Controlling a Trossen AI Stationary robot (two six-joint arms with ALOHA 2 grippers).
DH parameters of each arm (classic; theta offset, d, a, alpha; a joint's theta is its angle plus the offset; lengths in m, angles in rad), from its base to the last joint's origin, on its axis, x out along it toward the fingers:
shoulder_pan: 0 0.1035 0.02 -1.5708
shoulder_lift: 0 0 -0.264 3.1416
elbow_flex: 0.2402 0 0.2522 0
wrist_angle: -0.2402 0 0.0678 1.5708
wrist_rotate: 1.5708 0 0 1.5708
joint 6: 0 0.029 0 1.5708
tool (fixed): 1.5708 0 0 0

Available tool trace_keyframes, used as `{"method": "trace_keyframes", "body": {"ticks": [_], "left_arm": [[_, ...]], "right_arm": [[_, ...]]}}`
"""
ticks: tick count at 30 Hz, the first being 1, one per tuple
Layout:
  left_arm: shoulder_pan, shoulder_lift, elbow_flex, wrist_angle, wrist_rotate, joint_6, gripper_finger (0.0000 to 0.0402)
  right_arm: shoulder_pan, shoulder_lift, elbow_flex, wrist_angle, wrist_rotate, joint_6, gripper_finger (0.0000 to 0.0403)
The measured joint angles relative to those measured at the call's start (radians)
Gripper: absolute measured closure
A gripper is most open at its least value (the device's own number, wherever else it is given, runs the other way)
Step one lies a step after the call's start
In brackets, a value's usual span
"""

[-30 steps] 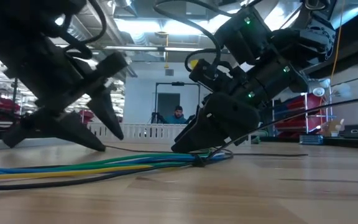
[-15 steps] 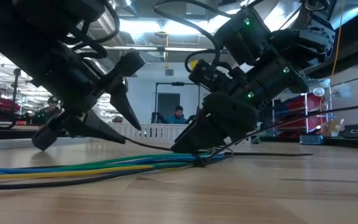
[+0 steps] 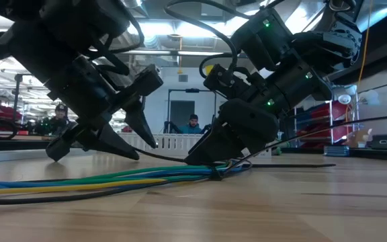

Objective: Ziptie cables
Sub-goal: Wrap the black zip tie on the cable

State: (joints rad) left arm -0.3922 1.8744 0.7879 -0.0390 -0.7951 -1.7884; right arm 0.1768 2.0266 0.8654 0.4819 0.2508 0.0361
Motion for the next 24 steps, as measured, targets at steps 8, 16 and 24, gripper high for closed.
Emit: {"method": "trace_keyframes", "body": {"ticks": [8, 16, 24], "left_arm": [[0.001, 0.000, 0.000, 0.003, 0.013, 0.050, 0.0370], [-0.007, 0.002, 0.018, 0.047, -0.047, 0.253, 0.0400], [-0.011, 0.002, 0.062, 0.086, -0.051, 0.481, 0.0401]], "right_arm": [[0.000, 0.000, 0.000, 0.003, 0.000, -0.010, 0.0150], [0.000, -0.009, 0.000, -0.002, -0.001, -0.015, 0.0150], [-0.001, -0.228, -0.012, -0.229, -0.133, -0.026, 0.0150]]}}
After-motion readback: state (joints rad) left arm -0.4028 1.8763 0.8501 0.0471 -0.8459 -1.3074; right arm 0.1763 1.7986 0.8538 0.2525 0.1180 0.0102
